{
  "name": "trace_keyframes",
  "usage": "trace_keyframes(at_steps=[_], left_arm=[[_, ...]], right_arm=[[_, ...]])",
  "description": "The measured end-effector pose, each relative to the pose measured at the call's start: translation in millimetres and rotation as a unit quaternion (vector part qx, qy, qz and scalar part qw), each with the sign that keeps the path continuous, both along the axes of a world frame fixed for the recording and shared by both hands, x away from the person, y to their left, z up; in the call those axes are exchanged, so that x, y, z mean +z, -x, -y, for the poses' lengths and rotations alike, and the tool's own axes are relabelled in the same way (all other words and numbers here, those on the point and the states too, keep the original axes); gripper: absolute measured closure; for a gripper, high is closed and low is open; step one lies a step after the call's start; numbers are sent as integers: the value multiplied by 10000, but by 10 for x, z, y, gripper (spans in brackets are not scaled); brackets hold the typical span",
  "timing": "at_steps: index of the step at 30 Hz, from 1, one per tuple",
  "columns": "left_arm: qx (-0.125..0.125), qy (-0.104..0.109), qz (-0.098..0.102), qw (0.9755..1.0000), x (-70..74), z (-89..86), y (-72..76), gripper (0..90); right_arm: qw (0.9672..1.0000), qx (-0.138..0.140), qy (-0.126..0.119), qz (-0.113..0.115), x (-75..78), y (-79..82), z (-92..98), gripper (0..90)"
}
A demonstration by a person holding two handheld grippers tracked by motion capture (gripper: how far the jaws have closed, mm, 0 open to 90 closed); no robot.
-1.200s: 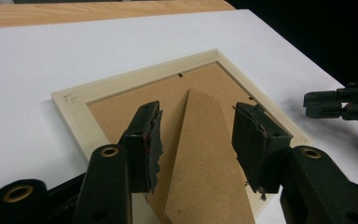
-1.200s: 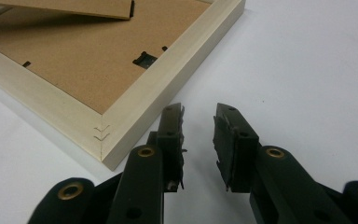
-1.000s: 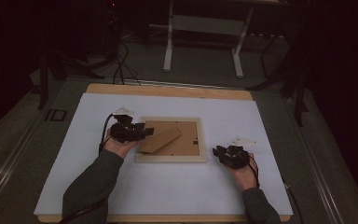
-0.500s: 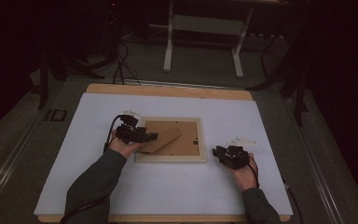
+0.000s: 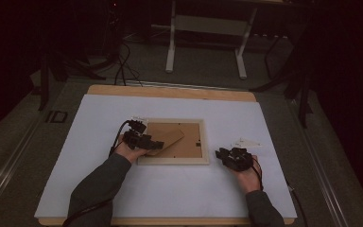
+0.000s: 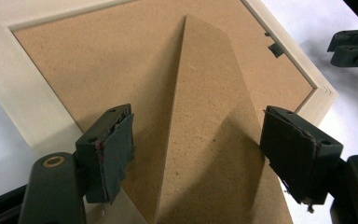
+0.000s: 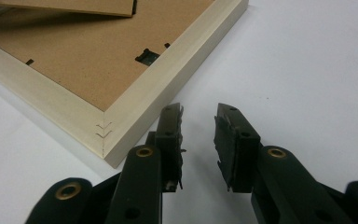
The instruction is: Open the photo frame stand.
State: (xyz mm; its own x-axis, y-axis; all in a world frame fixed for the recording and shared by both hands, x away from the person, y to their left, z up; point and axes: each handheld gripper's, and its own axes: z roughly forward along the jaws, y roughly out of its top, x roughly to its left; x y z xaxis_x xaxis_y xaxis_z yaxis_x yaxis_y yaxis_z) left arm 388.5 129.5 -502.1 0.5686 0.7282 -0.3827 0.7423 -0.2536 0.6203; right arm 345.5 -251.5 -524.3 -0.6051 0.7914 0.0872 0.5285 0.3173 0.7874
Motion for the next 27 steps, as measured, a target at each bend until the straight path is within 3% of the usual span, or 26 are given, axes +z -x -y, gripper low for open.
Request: trace_keyframes(at_steps=[5, 12, 16, 20, 21, 27], left_arm=[[-93, -40, 25, 9999, 17, 23, 40, 266], [-269, -478, 231, 9982, 23, 158, 102, 241], [-245, -664, 224, 9972, -12, 197, 97, 241], [-233, -747, 218, 9967, -21, 223, 84, 235], [-265, -854, 252, 9957, -11, 239, 80, 235], [-266, -1032, 438, 9933, 34, 289, 51, 254]], right_arm=[[10000, 26, 25, -2, -6, -2, -8, 706], [10000, 23, 34, 1, -7, 2, -16, 705], [10000, 26, 31, 7, -6, 1, -12, 705], [10000, 49, 34, 13, -2, 2, -20, 703], [10000, 48, 30, 12, -3, 2, -20, 703], [10000, 43, 17, 16, 2, 3, -19, 703]])
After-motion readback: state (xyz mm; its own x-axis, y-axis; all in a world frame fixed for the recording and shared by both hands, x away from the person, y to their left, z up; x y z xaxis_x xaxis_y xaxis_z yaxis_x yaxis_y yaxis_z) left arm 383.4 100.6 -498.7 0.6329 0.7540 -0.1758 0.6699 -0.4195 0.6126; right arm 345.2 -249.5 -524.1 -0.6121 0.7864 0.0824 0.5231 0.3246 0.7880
